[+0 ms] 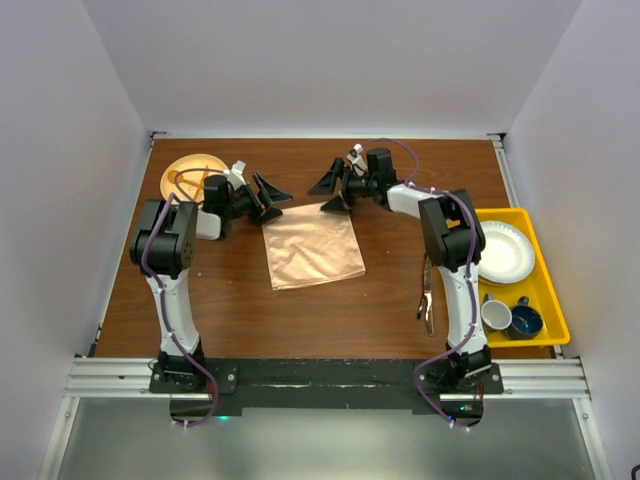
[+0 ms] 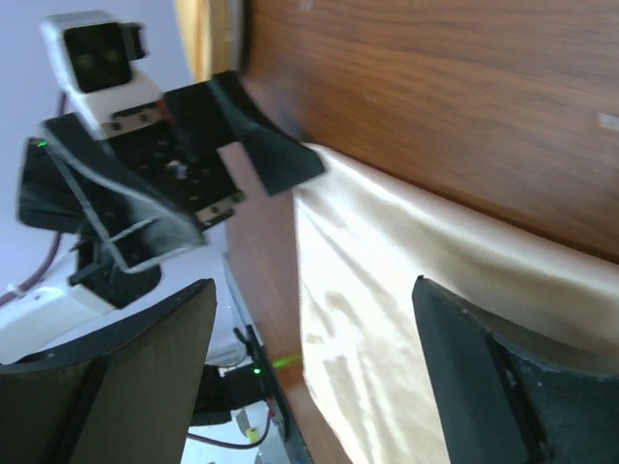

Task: Fold the napkin into a case and place the utensils inside
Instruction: Smooth out the square-folded napkin at the center of the board.

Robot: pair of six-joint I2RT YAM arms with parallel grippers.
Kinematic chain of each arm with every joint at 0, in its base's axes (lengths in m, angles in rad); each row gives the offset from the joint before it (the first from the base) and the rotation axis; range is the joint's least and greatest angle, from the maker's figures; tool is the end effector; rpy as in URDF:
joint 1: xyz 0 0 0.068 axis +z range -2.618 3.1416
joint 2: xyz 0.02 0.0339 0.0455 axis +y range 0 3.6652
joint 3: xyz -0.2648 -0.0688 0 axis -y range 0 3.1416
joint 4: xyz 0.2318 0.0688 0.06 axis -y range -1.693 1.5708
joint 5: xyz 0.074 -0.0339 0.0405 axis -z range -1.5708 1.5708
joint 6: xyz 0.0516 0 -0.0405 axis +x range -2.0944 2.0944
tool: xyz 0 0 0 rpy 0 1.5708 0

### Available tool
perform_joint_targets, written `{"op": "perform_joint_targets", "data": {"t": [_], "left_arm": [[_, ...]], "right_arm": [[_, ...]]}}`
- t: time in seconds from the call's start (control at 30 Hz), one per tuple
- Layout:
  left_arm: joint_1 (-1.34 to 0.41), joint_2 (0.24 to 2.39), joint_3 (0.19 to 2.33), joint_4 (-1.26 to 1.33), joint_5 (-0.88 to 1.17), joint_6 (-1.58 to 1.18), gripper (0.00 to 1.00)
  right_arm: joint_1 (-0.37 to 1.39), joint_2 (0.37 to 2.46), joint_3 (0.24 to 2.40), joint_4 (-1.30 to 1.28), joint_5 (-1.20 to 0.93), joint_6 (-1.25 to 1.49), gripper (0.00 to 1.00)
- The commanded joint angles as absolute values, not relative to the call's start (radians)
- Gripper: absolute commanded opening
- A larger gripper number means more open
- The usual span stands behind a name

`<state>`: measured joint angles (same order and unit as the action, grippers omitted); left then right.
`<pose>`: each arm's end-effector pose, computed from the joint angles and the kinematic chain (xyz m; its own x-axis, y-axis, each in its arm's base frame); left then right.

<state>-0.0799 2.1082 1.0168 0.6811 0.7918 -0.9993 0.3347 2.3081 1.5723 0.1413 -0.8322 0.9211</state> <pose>0.4125 -0.0699 0.1190 -0.8093 -0.5280 -0.2572 0.0477 0.3774 -0.9248 0.4599 0.2003 0.1375 -0.9568 0.2348 -0.1714 -0.0625 0.4095 0.9102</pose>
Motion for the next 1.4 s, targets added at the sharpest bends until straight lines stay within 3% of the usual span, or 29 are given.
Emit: {"op": "perform_joint_targets", "data": {"t": [0.0,0.03,0.4,0.67,1.13,1.37], "left_arm": [[-0.081,2.094,0.989,0.606,0.772,-0.943,1.00],[-0.081,2.092,0.986,0.604,0.770,-0.942,1.00],[-0.083,2.092,0.985,0.565,0.772,-0.914,1.00],[-0.080,2.085,0.973,0.511,0.767,-0.888,1.00],[-0.078,2.092,0.968,0.492,0.753,-0.873,1.00],[-0.123,2.007,1.027,0.644,0.842,-0.919,1.00]], "right_arm": [[0.376,2.253,1.583,0.406,-0.851,1.133,0.94],[0.380,2.267,1.589,0.440,-0.850,1.164,0.98],[0.403,2.465,1.784,0.538,-0.830,1.301,0.98],[0.381,2.542,1.767,0.557,-0.887,1.310,0.98],[0.301,2.526,1.766,0.500,-1.002,1.198,0.98],[0.311,2.412,1.845,0.465,-1.067,1.174,0.98]]}}
